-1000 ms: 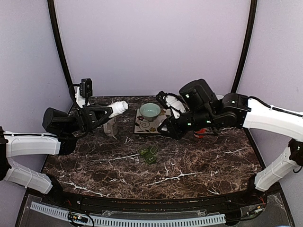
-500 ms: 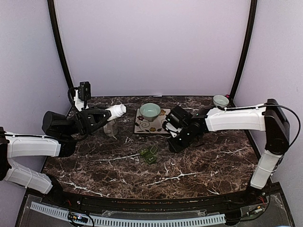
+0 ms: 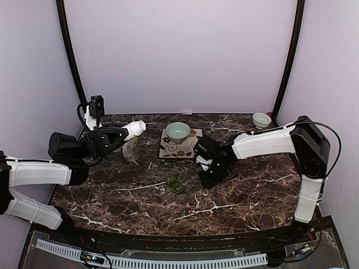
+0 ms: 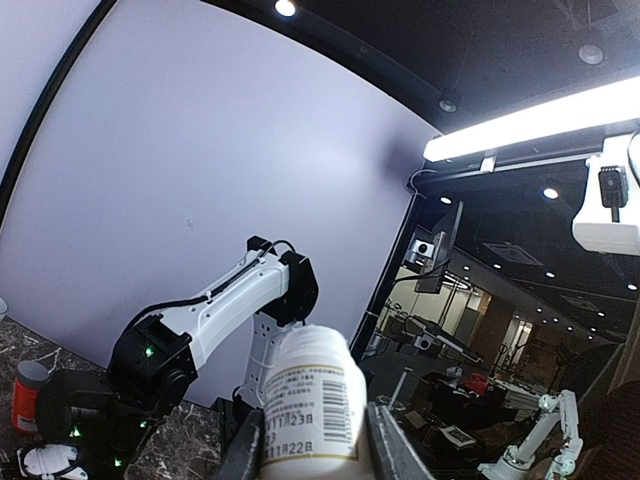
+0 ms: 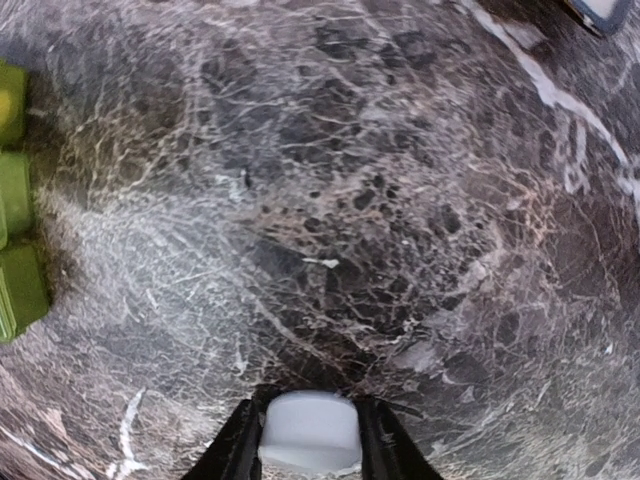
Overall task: Sort the pills into containers
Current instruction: Place the lid of the pill bottle at the center of the board, then pick up the lid of the pill bottle from the center of the board.
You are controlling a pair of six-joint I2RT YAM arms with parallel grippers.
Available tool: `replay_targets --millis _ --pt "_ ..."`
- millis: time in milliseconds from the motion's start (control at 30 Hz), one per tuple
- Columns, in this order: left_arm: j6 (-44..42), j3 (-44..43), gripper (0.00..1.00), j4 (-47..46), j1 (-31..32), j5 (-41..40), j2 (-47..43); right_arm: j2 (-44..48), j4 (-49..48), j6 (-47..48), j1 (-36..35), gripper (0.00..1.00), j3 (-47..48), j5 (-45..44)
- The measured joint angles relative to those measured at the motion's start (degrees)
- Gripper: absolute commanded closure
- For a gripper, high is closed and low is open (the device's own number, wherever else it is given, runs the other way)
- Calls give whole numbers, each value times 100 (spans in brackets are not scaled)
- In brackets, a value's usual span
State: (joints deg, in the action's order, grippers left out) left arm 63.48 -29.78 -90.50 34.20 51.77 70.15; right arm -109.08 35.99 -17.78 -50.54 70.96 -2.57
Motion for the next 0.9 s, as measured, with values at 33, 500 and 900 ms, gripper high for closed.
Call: replay_targets --millis 33,500,900 --pt "7 0 100 -9 -2 0 0 0 -7 7 0 60 0 0" --pt "20 0 100 -28 -4 4 2 0 -28 7 9 56 0 -4" --pt "22 11 100 -31 -28 2 2 2 -20 -42 11 70 0 -15"
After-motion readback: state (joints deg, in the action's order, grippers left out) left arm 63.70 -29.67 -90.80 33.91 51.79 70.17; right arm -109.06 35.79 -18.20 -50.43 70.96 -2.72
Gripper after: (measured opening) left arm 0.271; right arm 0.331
